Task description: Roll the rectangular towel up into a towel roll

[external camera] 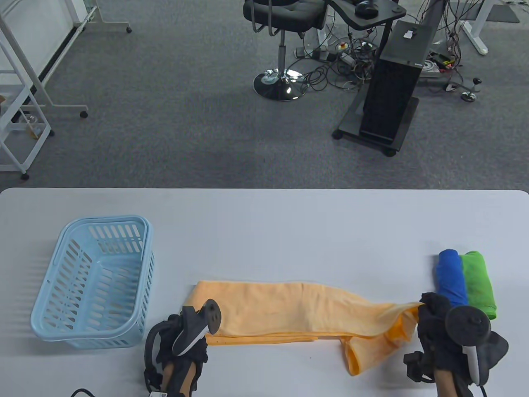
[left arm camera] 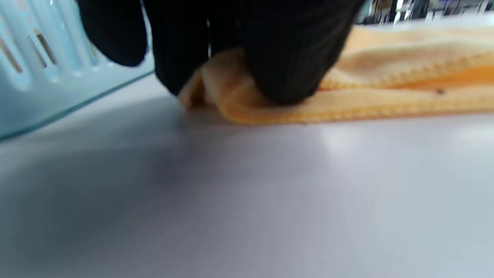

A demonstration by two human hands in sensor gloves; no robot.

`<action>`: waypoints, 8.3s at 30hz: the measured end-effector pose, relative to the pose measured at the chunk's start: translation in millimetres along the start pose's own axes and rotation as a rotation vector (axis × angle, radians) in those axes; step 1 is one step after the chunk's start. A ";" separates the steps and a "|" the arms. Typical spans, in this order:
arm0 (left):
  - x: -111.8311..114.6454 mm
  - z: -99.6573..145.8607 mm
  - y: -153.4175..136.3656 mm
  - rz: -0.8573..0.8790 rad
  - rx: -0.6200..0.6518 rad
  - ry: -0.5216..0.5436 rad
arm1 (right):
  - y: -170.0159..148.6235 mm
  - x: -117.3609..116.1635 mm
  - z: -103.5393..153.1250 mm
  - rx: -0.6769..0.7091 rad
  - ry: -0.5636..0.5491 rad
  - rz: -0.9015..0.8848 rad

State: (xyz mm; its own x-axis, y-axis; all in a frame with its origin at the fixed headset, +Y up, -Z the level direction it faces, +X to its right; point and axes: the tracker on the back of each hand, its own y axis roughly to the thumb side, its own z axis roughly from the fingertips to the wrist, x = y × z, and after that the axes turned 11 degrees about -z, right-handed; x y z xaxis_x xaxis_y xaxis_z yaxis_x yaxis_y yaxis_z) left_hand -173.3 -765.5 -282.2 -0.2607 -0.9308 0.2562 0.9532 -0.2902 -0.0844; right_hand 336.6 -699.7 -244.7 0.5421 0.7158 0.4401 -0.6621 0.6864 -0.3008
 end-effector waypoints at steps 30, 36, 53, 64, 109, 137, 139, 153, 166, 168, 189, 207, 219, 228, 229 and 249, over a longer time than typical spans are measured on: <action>-2.2 11.0 -7.1 0.095 0.165 -0.209 | 4.7 -6.5 1.2 0.027 0.051 0.003; -20.5 17.7 -17.0 0.218 0.101 0.020 | 4.7 -8.0 0.7 0.022 0.075 0.011; -123.6 21.6 -12.3 0.306 -0.008 0.207 | 63.2 -33.9 -4.5 0.122 0.215 0.257; -211.2 18.6 -64.4 0.367 -0.059 0.296 | 140.4 -18.8 -54.7 0.278 0.070 0.673; -128.5 2.7 -124.6 0.705 -0.090 0.243 | 16.0 45.5 -72.5 -0.110 0.204 0.011; -129.9 -79.6 -48.6 0.093 -0.317 0.014 | 53.5 -29.0 -121.8 -0.157 0.196 0.322; -135.5 -82.6 -48.2 0.094 -0.307 -0.036 | 57.5 -30.1 -123.1 -0.158 0.174 0.310; -154.6 -24.4 -10.4 0.235 -0.029 0.116 | 96.3 -31.4 -89.9 -0.005 0.256 0.292; -84.5 -4.6 140.8 0.224 0.361 0.086 | 137.7 -150.2 -37.5 0.219 0.591 0.360; -72.3 -7.3 154.0 0.194 0.377 0.042 | 141.7 -167.7 -31.7 0.225 0.637 0.383; -71.0 -8.0 142.2 0.266 0.319 0.130 | 153.0 -207.8 -45.8 0.060 0.710 0.281; -190.9 9.0 34.4 0.991 0.291 0.231 | 206.3 -30.7 -12.6 0.291 0.645 -0.102; -191.3 0.8 28.0 1.179 0.504 0.118 | 225.9 -19.0 -6.9 0.273 0.562 -0.031; -188.0 -12.0 40.5 1.010 0.630 0.070 | 221.0 -39.7 -22.9 0.233 0.628 -0.078; -191.1 -14.7 45.6 0.896 0.627 0.067 | 221.0 -42.2 -25.7 0.217 0.615 -0.085; -254.5 16.7 38.9 0.839 0.497 0.635 | 225.8 1.9 -18.4 0.603 0.187 -0.366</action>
State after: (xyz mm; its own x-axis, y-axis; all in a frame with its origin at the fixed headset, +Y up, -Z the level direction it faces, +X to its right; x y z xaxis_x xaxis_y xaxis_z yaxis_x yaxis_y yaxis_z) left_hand -67.3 -536.2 -334.7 0.5851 -0.7740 -0.2420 0.7813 0.4580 0.4241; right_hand 197.6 -541.0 -327.4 0.8269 0.5014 0.2547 -0.5623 0.7343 0.3802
